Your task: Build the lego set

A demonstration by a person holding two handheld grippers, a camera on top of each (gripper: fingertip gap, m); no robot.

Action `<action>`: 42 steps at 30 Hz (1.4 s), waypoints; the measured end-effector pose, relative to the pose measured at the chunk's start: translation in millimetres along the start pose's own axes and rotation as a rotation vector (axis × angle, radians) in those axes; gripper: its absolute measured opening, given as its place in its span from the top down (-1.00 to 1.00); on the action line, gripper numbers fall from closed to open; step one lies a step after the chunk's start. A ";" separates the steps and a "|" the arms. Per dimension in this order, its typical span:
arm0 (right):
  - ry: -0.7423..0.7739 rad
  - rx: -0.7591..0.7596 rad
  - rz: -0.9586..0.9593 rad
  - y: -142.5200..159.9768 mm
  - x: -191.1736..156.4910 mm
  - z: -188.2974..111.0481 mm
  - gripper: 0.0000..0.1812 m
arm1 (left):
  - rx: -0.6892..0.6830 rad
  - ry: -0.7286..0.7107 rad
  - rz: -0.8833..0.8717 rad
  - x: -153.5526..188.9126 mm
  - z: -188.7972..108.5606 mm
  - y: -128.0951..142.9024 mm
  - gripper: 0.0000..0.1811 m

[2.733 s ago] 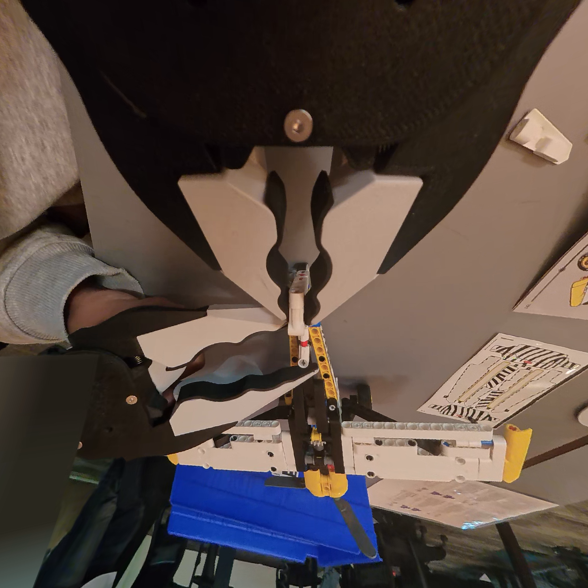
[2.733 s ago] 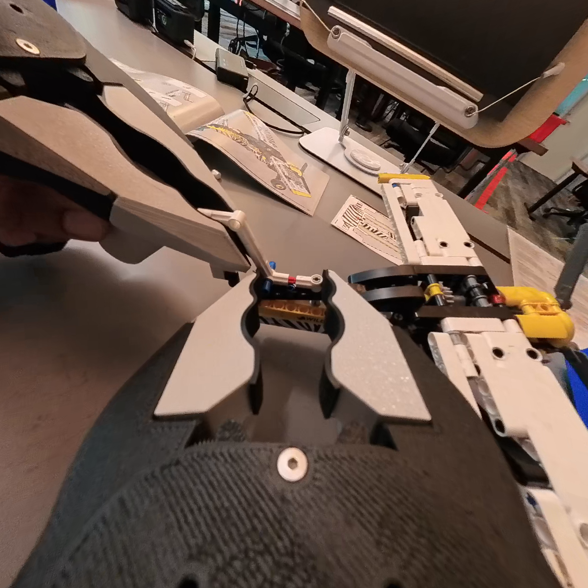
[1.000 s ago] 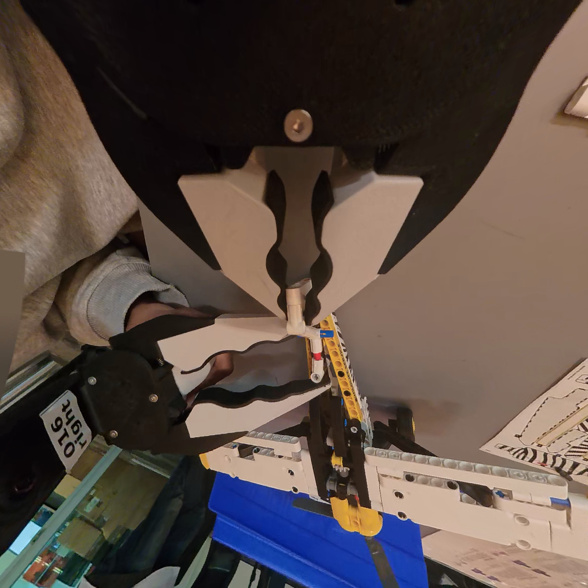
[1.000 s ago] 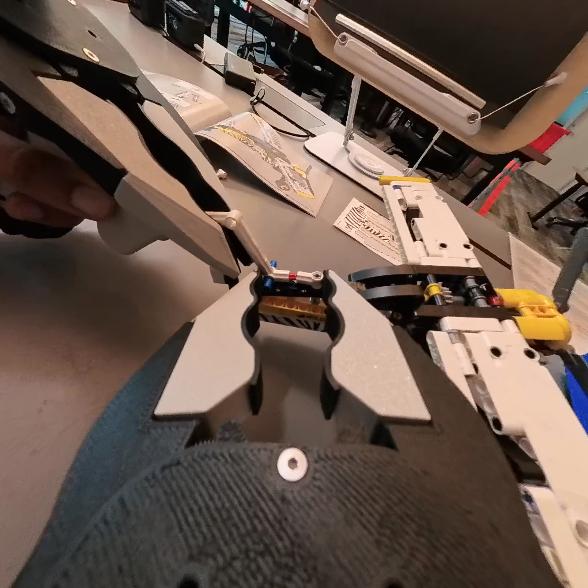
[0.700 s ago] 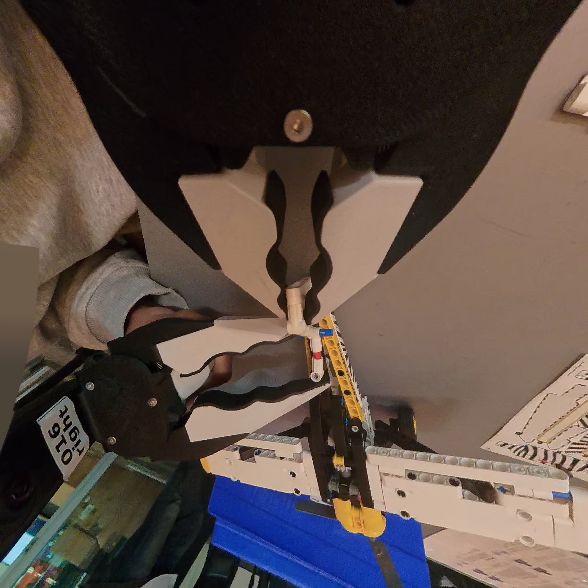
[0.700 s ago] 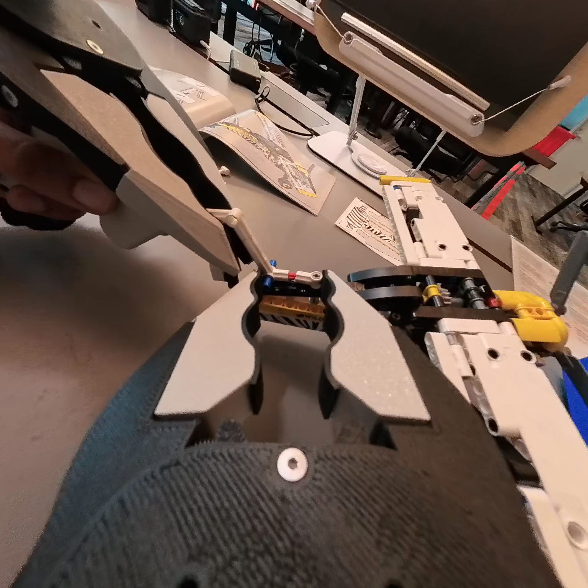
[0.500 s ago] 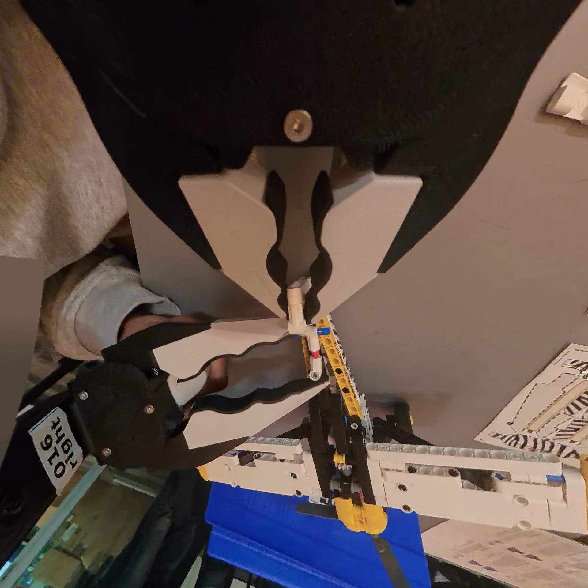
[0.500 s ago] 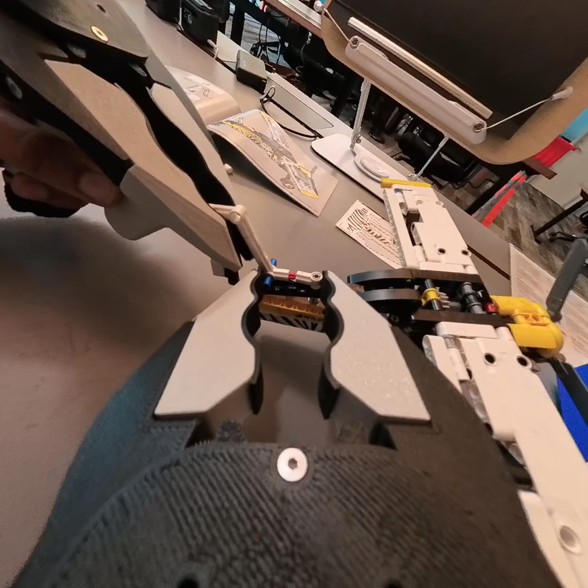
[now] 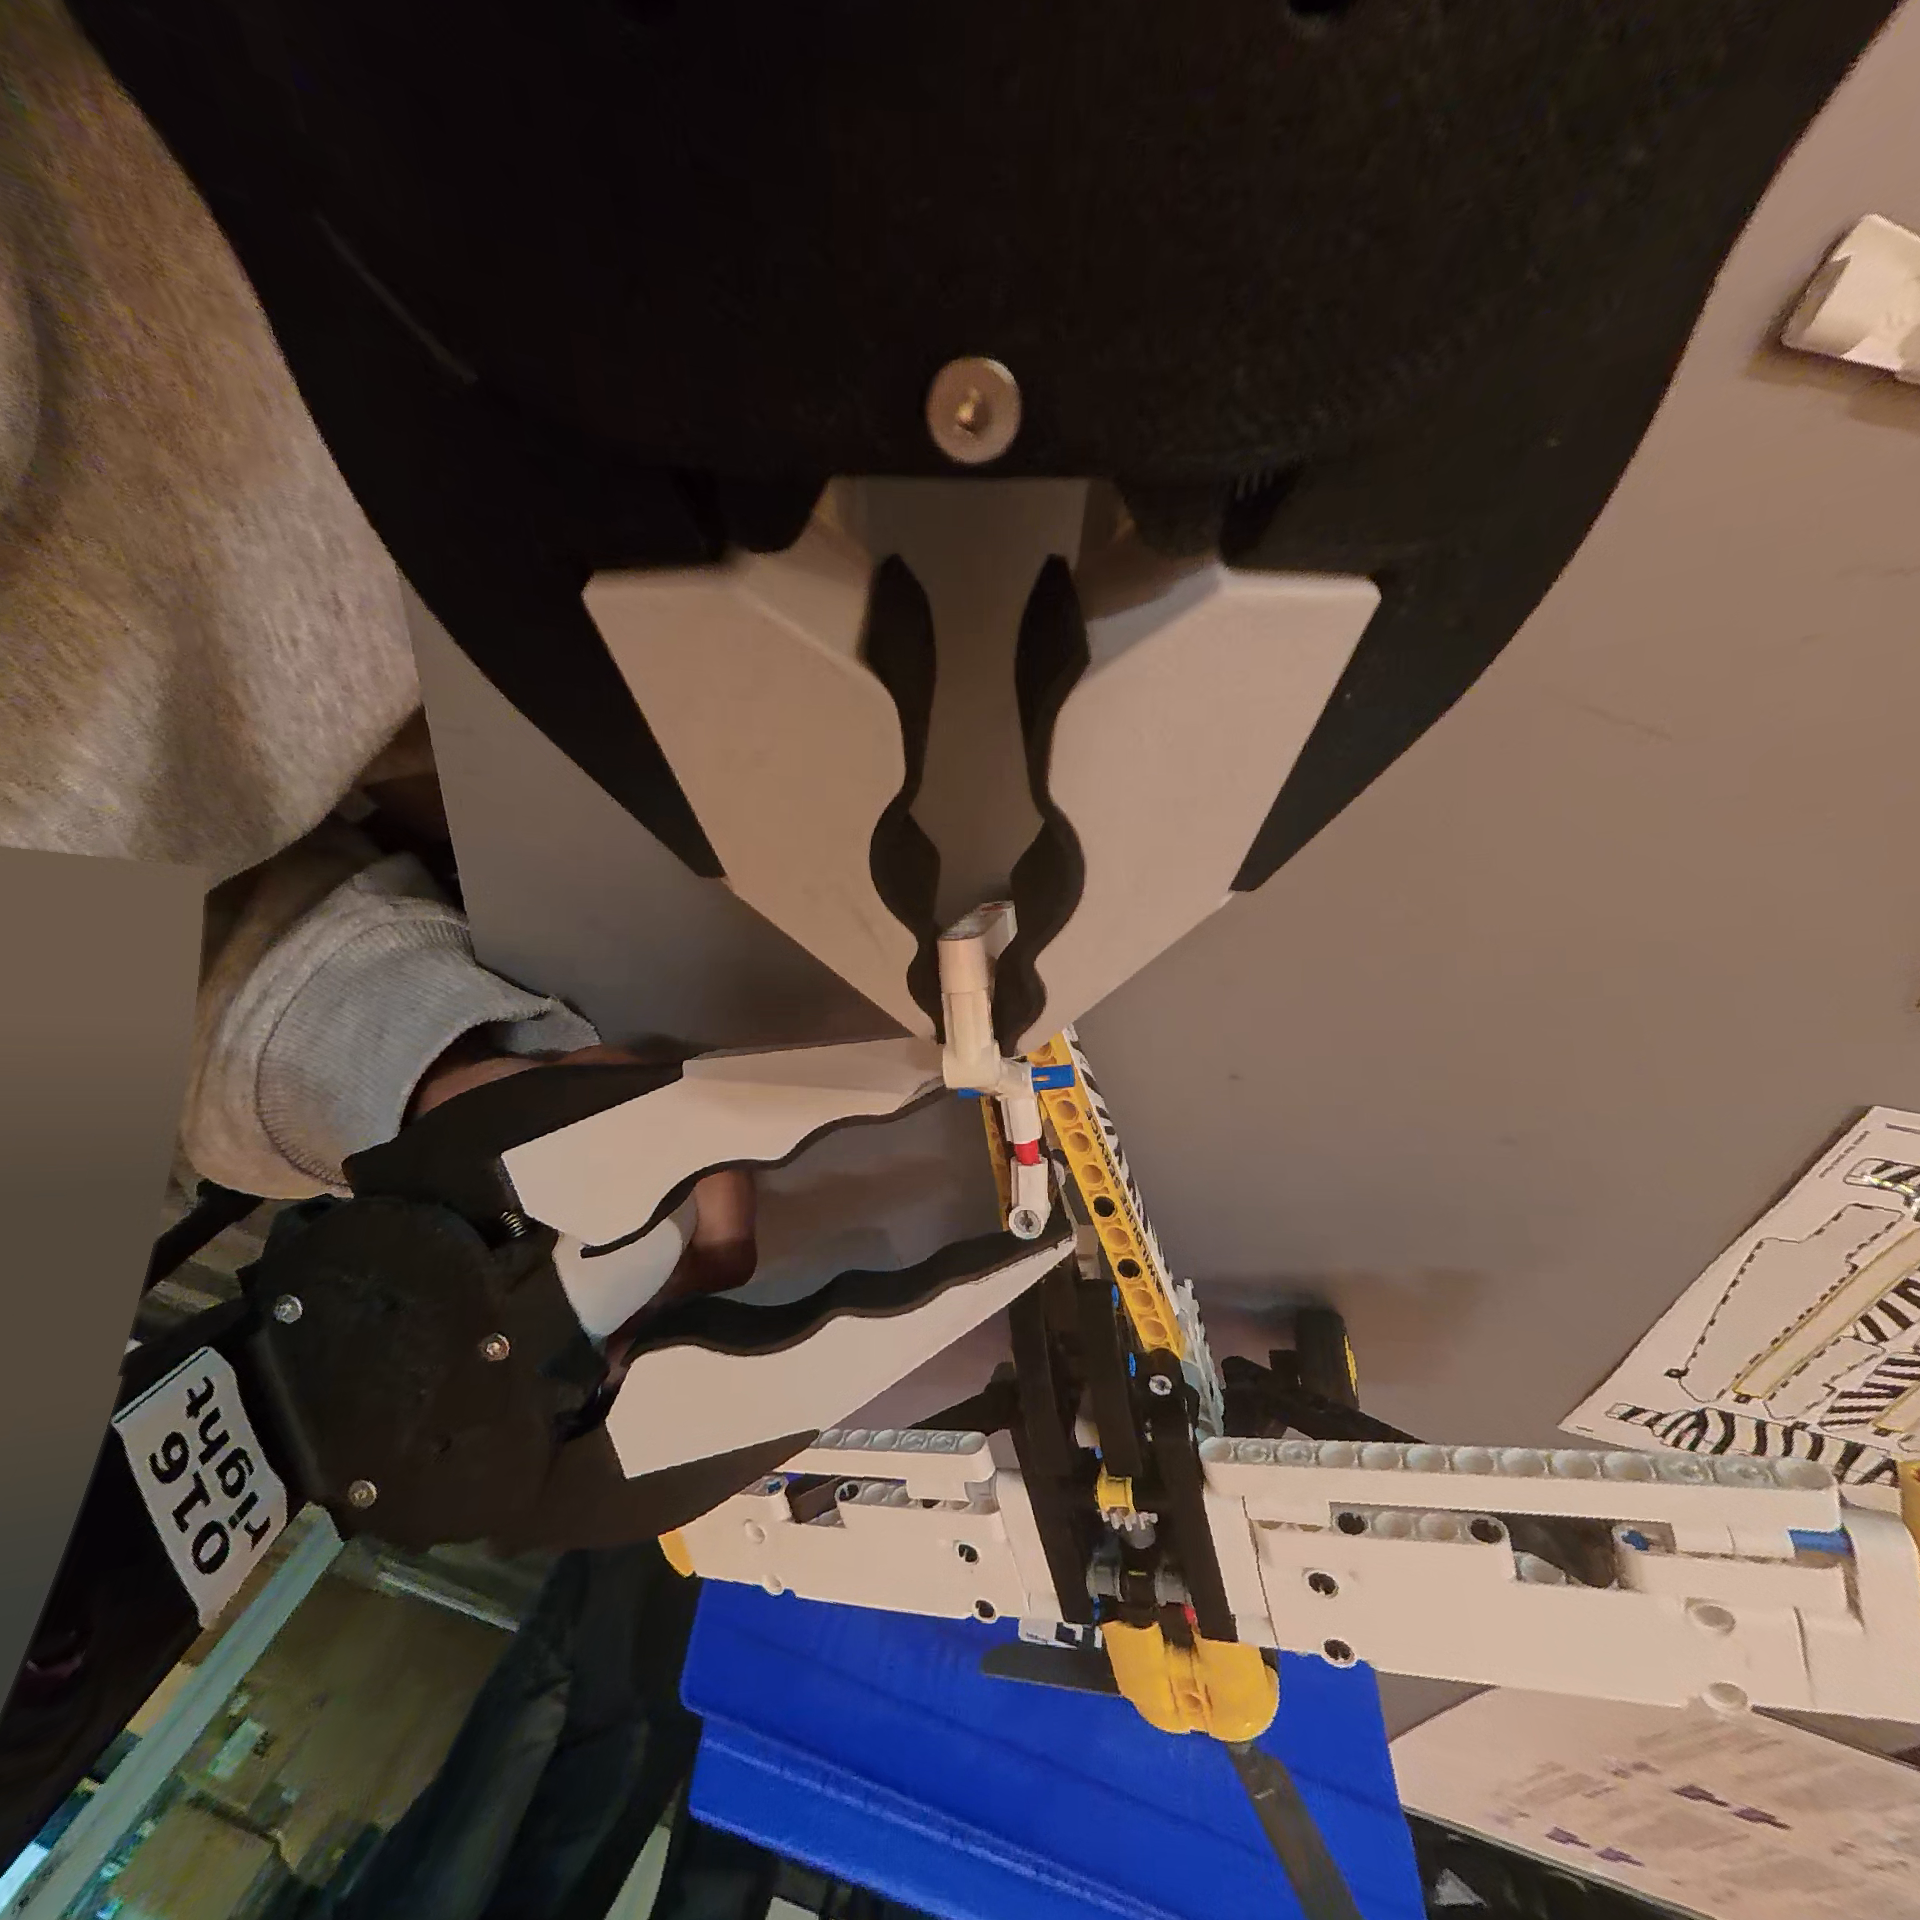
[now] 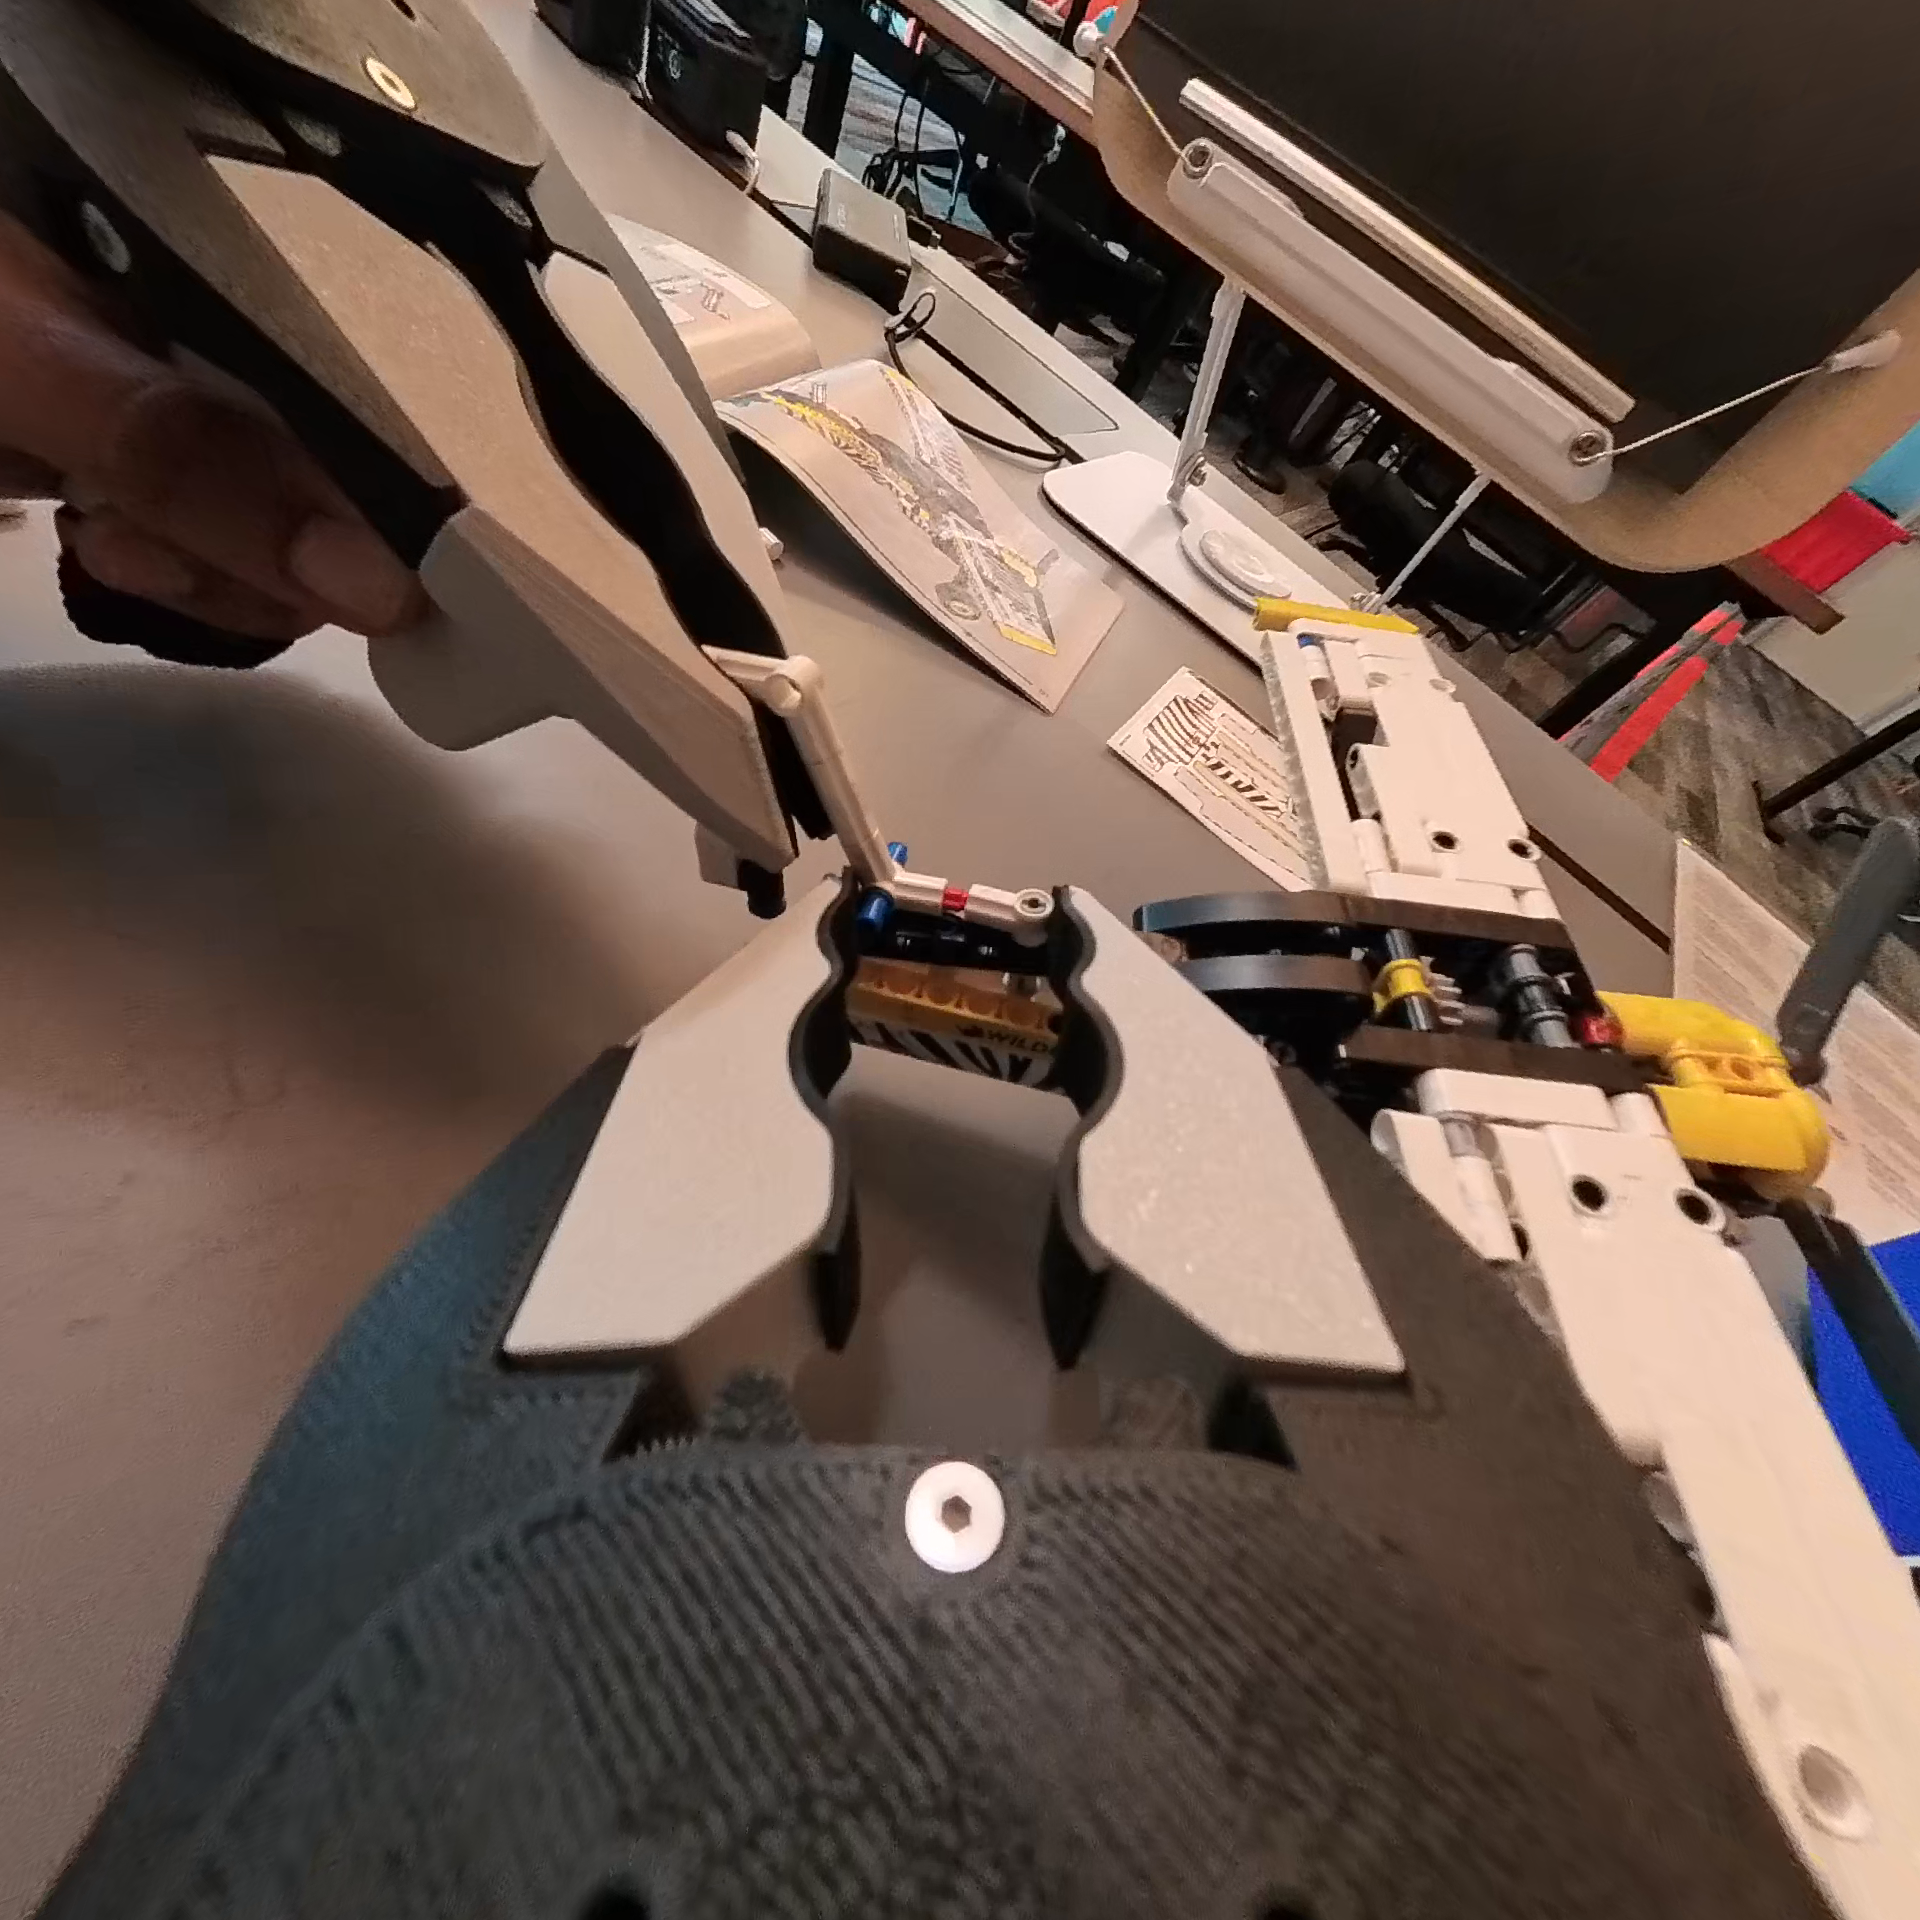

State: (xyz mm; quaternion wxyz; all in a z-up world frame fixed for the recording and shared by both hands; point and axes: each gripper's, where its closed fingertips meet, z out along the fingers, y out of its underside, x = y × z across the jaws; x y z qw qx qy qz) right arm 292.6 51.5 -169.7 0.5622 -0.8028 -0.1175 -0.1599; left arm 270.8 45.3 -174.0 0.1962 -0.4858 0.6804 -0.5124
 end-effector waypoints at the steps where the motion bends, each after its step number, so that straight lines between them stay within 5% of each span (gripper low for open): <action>1: 0.001 -0.001 0.001 0.0 -0.1 0.0 0.61 | 0.002 0.003 -0.004 0.2 -0.1 -0.1 0.93; 15: 0.004 0.003 -0.006 -0.7 -0.6 0.3 0.60 | 0.009 0.015 -0.005 1.9 0.9 -0.2 0.93; 20: -0.023 0.011 -0.062 2.0 -9.0 1.4 0.43 | -0.004 0.018 0.034 3.3 0.4 1.6 0.93; 30: -0.114 0.056 0.062 -1.8 -5.1 -2.1 0.59 | -0.013 0.033 0.067 5.2 0.0 2.7 0.93; 42: -0.040 0.026 0.031 -0.9 -2.6 0.6 0.60 | -0.056 0.095 0.091 3.8 -0.5 3.8 0.92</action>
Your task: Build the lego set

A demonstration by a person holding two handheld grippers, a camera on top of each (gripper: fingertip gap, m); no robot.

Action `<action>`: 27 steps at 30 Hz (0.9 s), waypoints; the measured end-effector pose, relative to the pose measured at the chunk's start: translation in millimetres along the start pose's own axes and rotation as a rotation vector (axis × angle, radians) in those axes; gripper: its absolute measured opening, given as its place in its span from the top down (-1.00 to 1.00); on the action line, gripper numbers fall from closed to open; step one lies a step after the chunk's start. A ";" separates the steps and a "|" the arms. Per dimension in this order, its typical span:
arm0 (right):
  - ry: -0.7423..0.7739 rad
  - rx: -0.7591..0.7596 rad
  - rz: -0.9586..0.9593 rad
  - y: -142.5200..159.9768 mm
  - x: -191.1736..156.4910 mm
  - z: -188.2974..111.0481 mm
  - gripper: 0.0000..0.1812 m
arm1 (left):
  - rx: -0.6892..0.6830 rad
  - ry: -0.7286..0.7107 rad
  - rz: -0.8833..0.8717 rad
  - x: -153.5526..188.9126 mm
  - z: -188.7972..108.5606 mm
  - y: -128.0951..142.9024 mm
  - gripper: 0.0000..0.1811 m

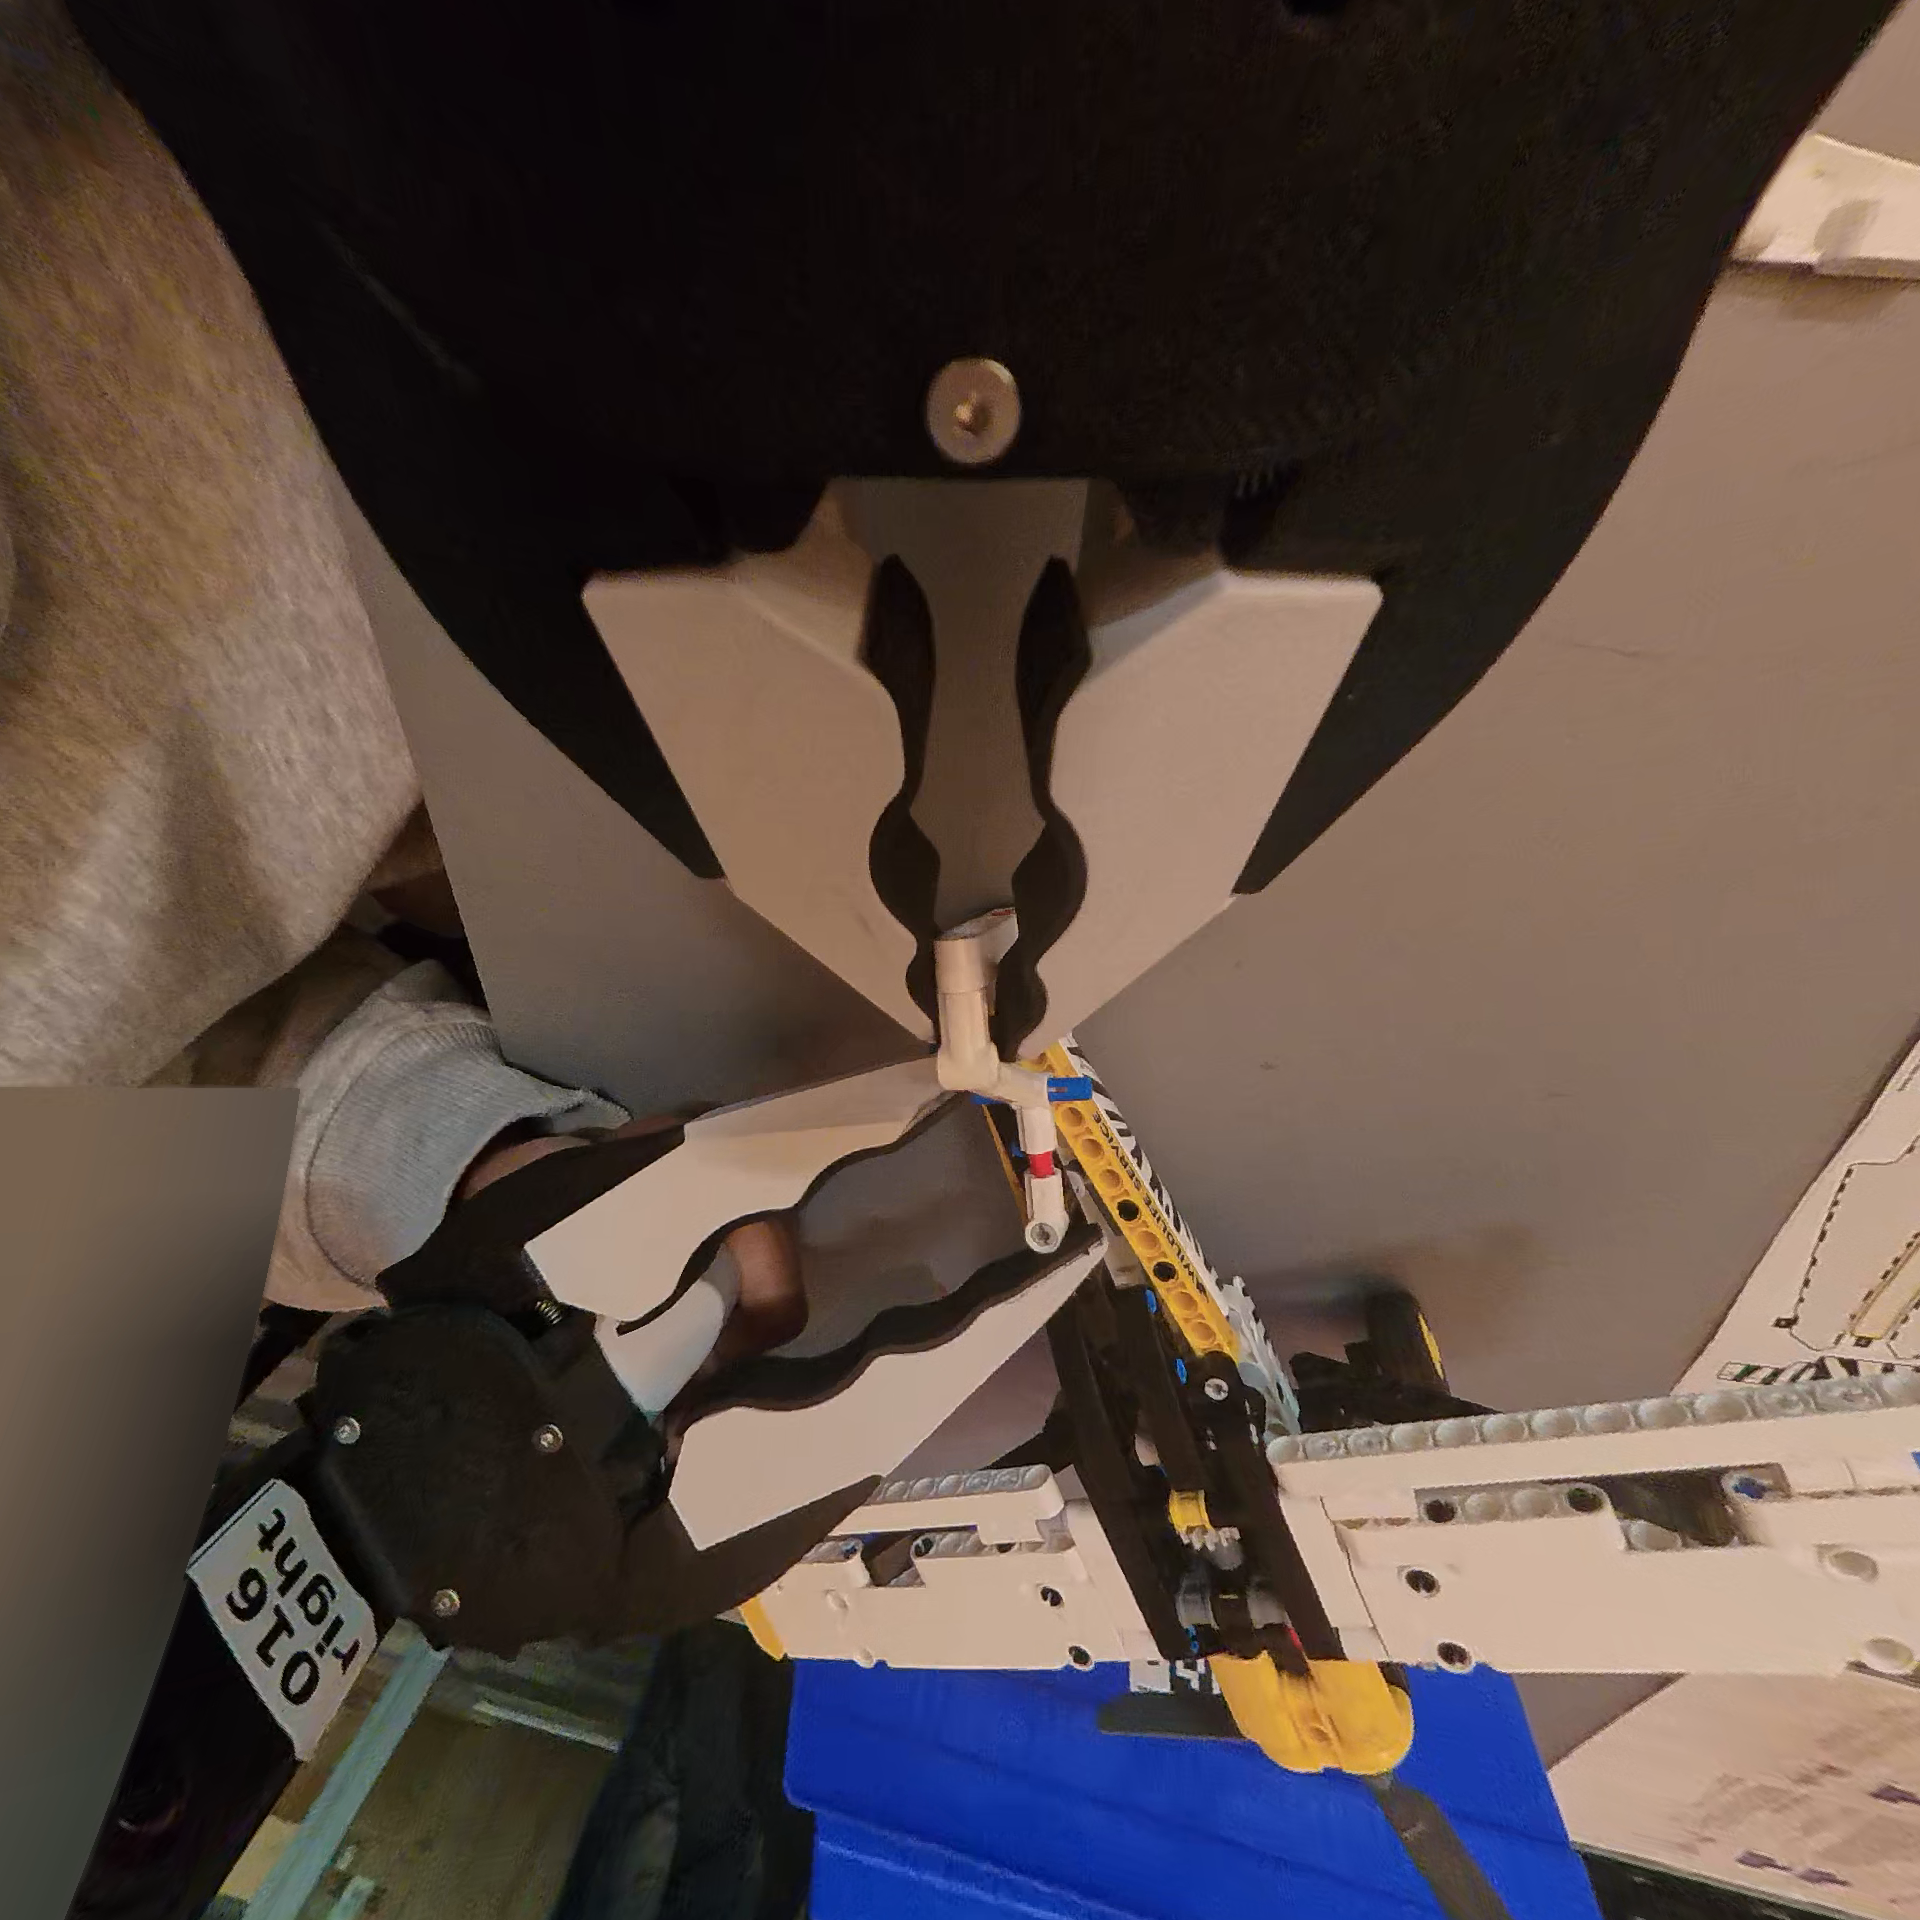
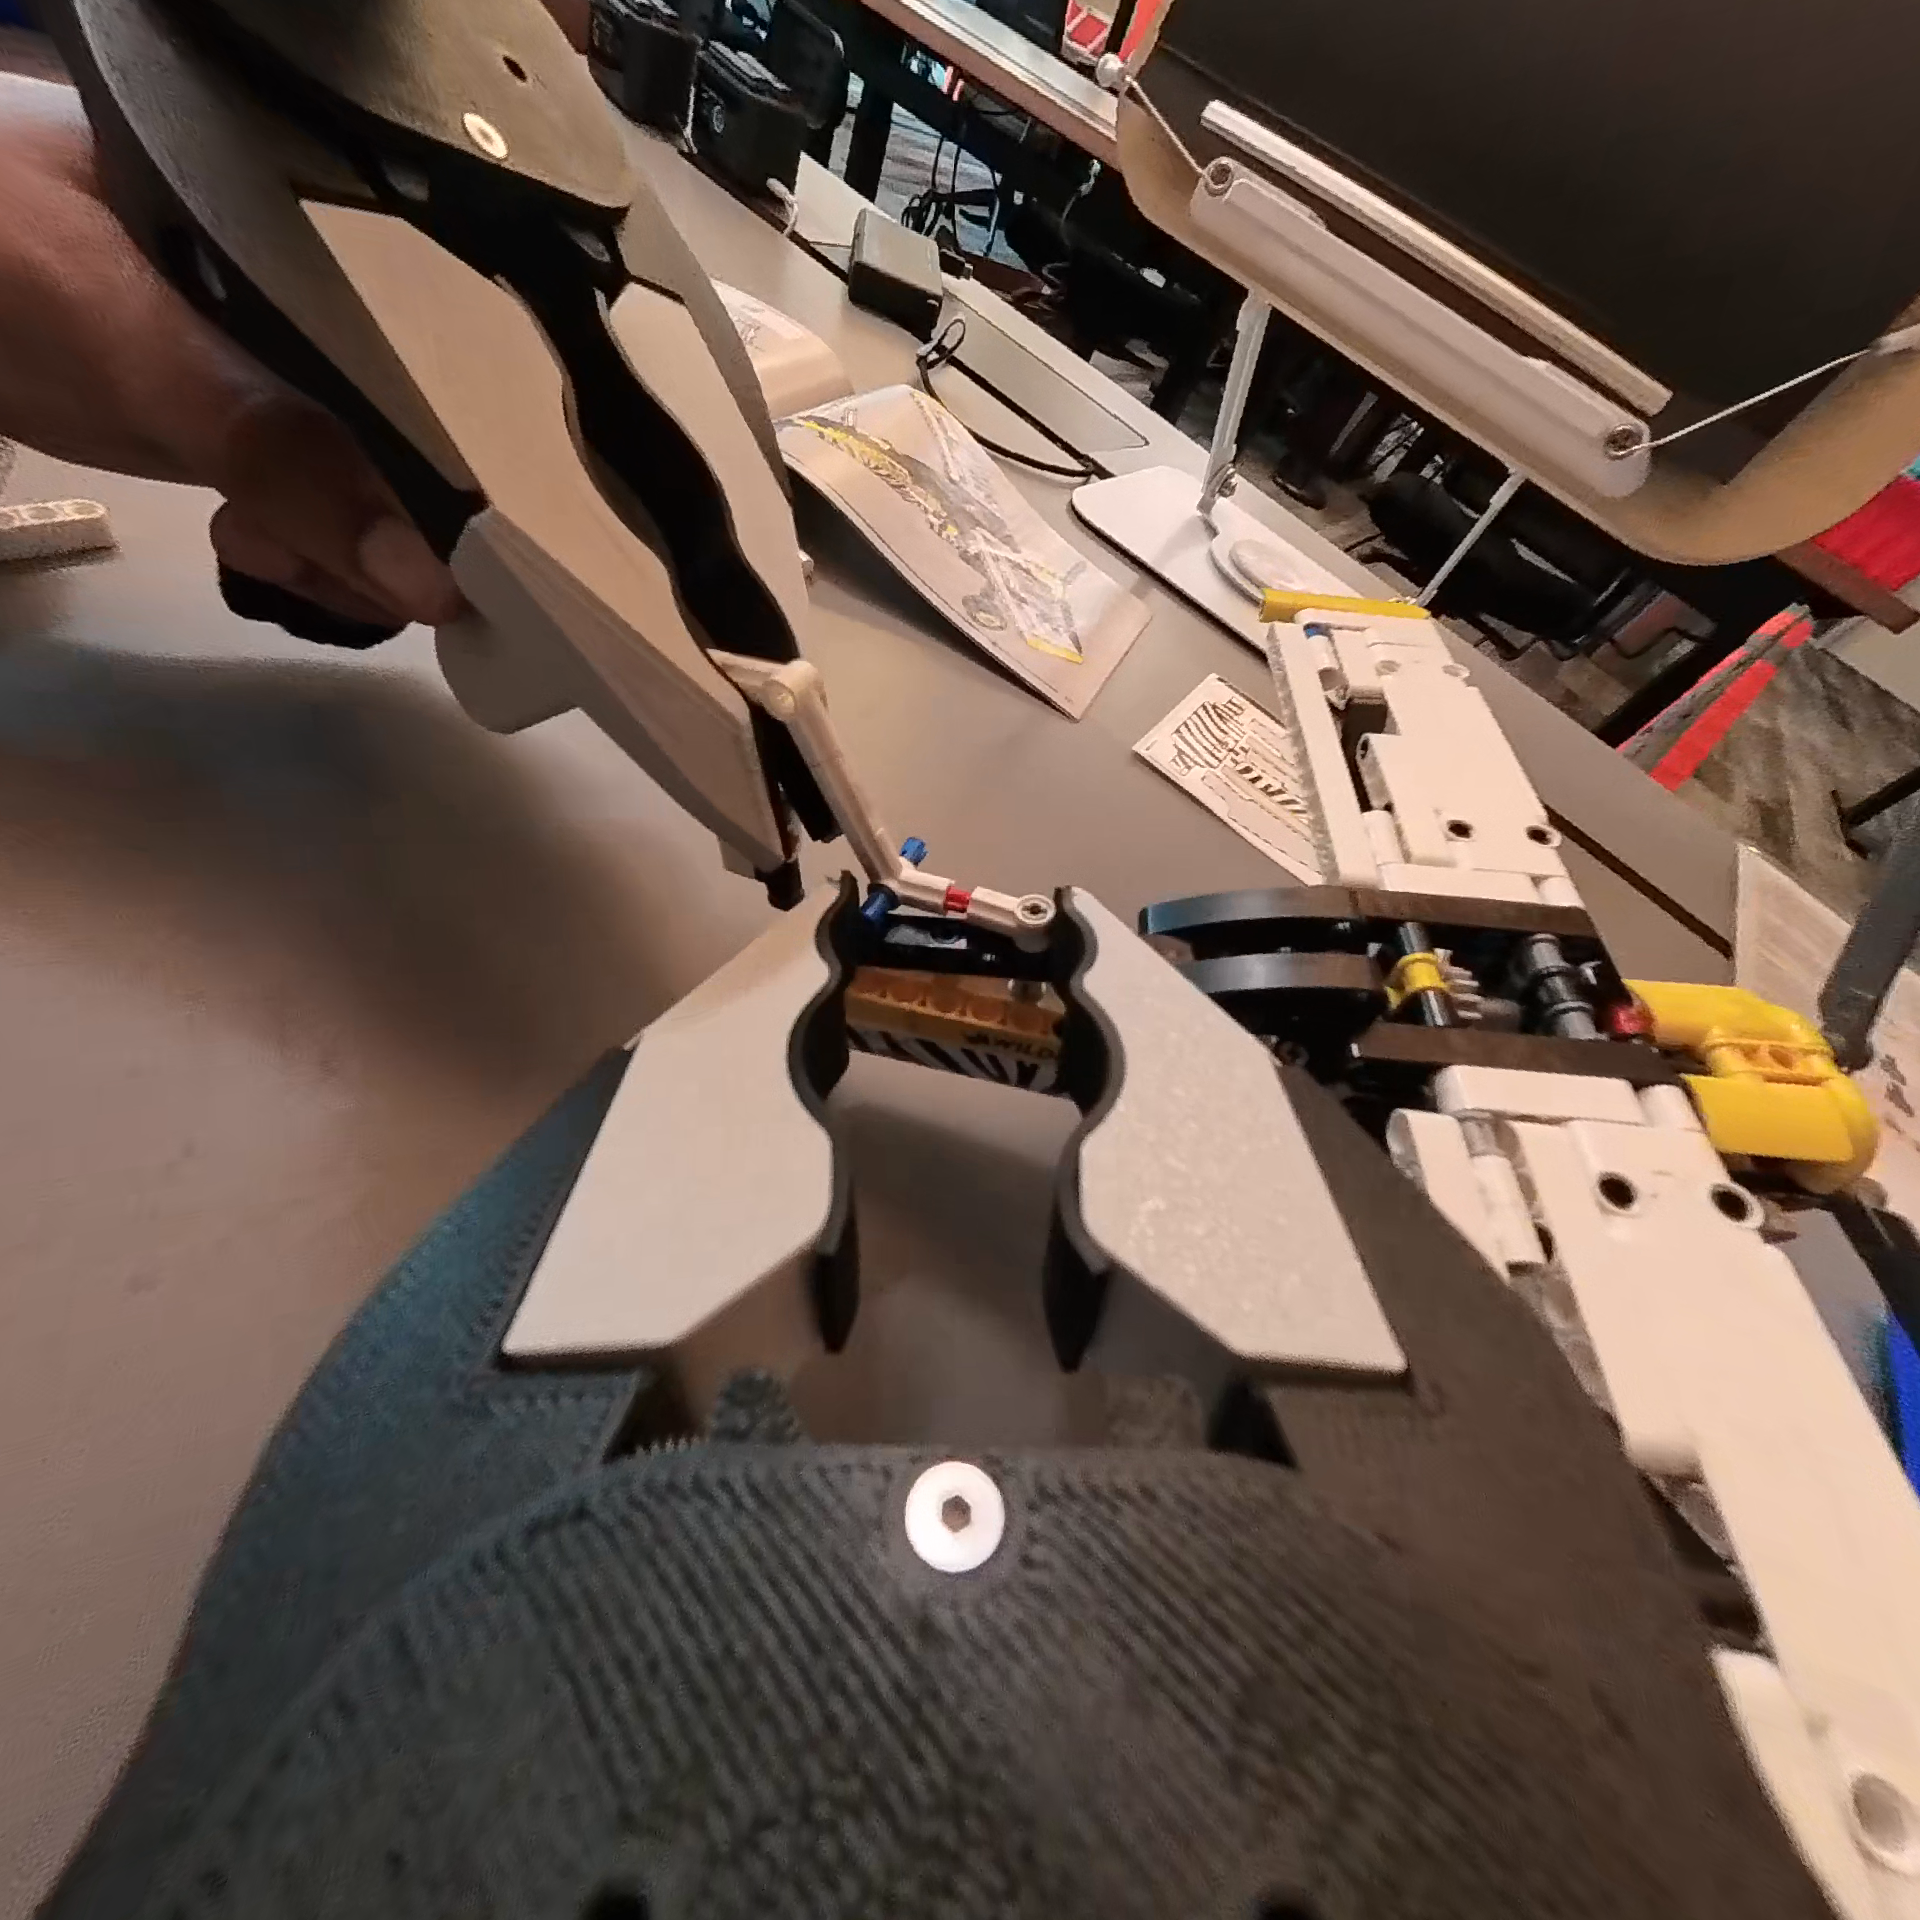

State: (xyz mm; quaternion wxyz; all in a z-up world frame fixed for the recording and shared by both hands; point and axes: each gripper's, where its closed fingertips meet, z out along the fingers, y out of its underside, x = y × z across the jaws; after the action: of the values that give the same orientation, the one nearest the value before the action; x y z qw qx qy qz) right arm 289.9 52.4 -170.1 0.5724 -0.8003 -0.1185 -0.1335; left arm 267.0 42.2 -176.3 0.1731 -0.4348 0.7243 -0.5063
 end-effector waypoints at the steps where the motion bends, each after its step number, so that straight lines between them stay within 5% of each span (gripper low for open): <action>1: 0.000 -0.002 0.004 0.5 0.7 0.2 0.60 | 0.002 -0.001 -0.001 -0.2 0.8 0.1 0.92; 27: -0.047 0.017 0.018 3.4 5.2 4.3 0.63 | 0.049 -0.001 -0.005 -0.9 3.3 -1.4 0.94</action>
State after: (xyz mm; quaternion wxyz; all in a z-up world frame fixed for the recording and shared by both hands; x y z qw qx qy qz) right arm 296.3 55.6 -172.6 0.5773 -0.7995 -0.1259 -0.1083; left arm 270.5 40.9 -176.6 0.1830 -0.4326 0.7104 -0.5241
